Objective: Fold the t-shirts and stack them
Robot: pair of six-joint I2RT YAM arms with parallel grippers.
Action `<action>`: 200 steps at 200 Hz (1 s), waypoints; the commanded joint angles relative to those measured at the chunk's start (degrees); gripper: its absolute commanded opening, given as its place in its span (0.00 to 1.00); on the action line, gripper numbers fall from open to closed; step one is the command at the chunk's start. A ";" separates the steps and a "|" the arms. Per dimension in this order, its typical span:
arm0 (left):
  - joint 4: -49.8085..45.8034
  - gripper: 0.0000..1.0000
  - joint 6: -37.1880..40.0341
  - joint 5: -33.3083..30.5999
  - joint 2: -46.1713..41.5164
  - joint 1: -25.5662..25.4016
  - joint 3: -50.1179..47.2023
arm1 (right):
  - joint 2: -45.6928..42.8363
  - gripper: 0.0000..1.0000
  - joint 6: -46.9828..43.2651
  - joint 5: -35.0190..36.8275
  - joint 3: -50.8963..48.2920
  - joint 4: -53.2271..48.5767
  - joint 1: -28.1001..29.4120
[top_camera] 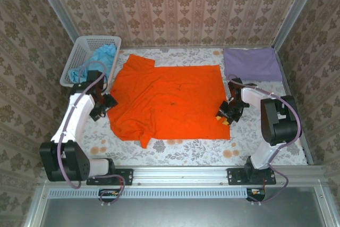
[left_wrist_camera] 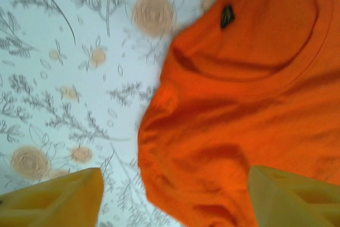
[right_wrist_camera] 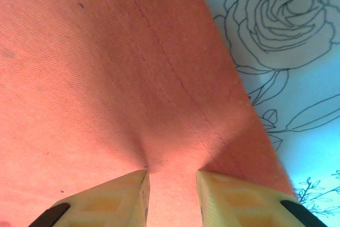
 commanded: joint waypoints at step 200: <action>8.20 0.52 5.59 9.77 56.42 -13.83 45.11 | 15.34 0.26 1.32 10.12 29.03 13.55 0.58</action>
